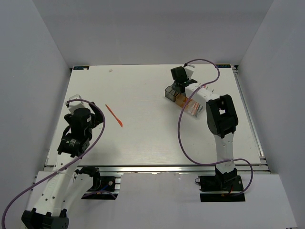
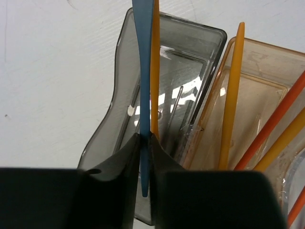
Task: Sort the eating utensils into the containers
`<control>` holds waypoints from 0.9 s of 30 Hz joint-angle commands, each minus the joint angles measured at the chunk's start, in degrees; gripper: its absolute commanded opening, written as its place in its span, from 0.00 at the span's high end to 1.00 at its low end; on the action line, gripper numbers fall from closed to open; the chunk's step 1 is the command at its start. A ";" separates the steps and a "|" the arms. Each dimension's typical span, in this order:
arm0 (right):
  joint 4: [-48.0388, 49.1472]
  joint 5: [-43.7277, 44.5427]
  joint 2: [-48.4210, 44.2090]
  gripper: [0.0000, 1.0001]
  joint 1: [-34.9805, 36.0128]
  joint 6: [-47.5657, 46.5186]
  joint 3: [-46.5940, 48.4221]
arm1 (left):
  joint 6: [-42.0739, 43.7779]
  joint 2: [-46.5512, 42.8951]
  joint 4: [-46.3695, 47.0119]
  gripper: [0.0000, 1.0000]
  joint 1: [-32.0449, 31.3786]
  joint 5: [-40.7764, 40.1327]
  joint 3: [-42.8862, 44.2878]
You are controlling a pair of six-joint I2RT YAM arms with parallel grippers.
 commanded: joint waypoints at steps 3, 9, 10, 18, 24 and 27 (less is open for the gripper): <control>1.42 -1.04 -1.64 0.73 -0.16 -0.31 3.14 | 0.35 0.44 0.62 0.02 -0.10 -0.35 0.72; -0.34 -1.66 -3.93 0.55 -0.16 -1.72 4.82 | 0.27 1.85 0.45 0.02 -0.10 -0.61 1.16; -0.25 -1.83 -4.28 0.54 -0.24 -1.81 4.38 | 0.27 2.37 0.36 0.02 -0.19 -0.62 1.34; 1.68 -18.73 -12.63 0.47 0.37 -7.51 -1.50 | -7.88 11.50 1.68 0.02 -0.10 1.40 2.65; -3.06 -28.64 -21.32 0.40 3.17 -16.83 -13.06 | -20.01 33.00 2.12 0.02 0.16 0.08 8.09; -1.49 -31.18 -28.61 0.37 3.71 -18.68 -23.69 | -22.49 43.37 3.61 0.07 0.25 2.72 13.26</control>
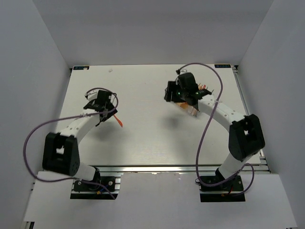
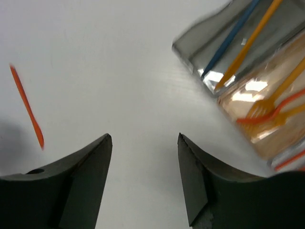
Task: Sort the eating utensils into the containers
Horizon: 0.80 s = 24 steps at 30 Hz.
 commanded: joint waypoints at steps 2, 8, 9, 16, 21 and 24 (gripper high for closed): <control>0.77 -7.23 -10.48 0.34 0.89 -5.02 -12.77 | -7.06 11.34 0.86 0.07 0.44 1.83 8.48; 5.43 -14.18 -17.80 0.34 0.98 -3.62 -25.71 | -8.83 27.16 -1.60 0.11 2.38 -0.80 20.79; 6.22 -15.58 -18.25 0.34 1.15 -3.36 -26.68 | -8.65 28.92 -2.13 0.12 2.55 -0.98 22.37; 7.46 -18.05 -21.15 0.35 1.51 -3.27 -30.99 | -8.74 37.02 -3.10 0.41 4.40 0.16 26.95; 7.28 -18.22 -21.85 0.36 1.59 -3.71 -31.17 | -9.44 38.70 -6.09 0.54 4.49 -0.37 28.19; 9.38 -21.64 -21.94 0.36 1.59 -3.27 -31.61 | -8.75 38.52 -5.39 0.64 4.49 1.30 26.61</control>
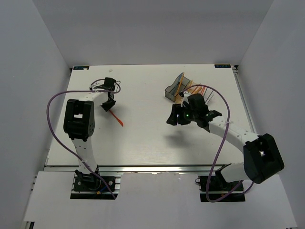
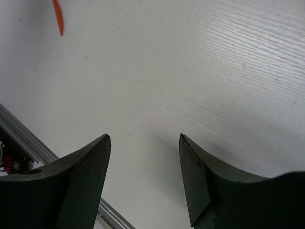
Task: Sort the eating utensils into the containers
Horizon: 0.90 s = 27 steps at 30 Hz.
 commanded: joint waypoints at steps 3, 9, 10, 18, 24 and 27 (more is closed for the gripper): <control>6.38 -9.92 -1.48 0.36 0.22 0.89 -1.97 | 1.29 1.58 -1.25 0.75 0.80 5.01 -1.64; 12.00 -15.37 -2.19 0.35 0.22 3.35 -3.73 | 5.16 1.68 2.86 1.00 0.80 10.97 -6.27; 12.88 -16.25 -2.19 0.35 0.22 3.53 -4.26 | 5.17 -0.76 3.92 1.00 0.80 11.60 -7.60; 25.37 -23.73 3.60 0.11 0.74 10.19 -5.23 | 8.32 -19.32 21.05 1.00 -6.21 23.19 -20.97; 28.63 -14.78 8.00 0.11 4.52 13.11 -2.16 | 7.46 -25.37 28.60 1.00 -12.55 32.87 -26.76; 26.35 -6.78 8.27 0.11 7.33 13.20 -0.84 | 5.70 -27.32 33.09 1.00 -15.80 36.38 -29.06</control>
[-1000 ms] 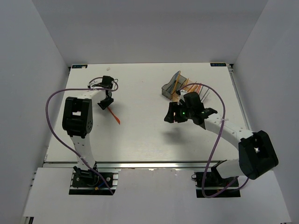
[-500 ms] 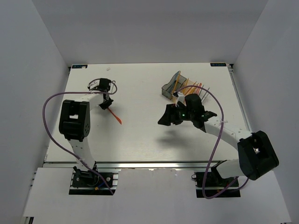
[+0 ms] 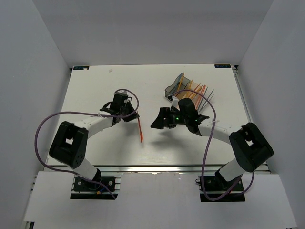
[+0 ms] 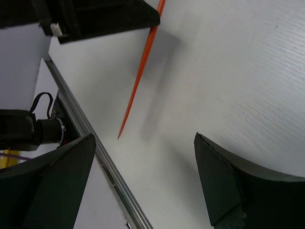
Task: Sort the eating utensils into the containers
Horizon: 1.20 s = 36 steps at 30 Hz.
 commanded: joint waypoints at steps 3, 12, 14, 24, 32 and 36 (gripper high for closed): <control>4.72 8.56 -0.14 0.19 2.82 3.98 2.69 | -1.56 -4.82 9.03 1.00 -3.88 7.78 -1.41; 1.49 13.13 3.54 0.40 5.01 6.71 5.84 | -4.20 -5.26 15.01 1.00 -7.31 10.60 -2.46; 1.40 13.92 4.07 0.48 5.28 7.15 6.37 | -4.81 -5.35 16.15 1.00 -7.49 10.86 -2.90; 1.75 17.44 7.86 0.92 5.28 11.19 9.10 | -4.64 -6.49 15.63 0.97 -8.20 11.40 -2.29; -4.14 28.07 7.15 1.00 2.12 10.85 14.27 | 3.62 -11.66 -19.29 0.02 -8.20 -22.71 14.83; -9.92 37.01 11.10 1.00 -4.38 9.97 22.00 | 7.21 -21.41 -29.01 0.02 -8.20 -36.49 18.72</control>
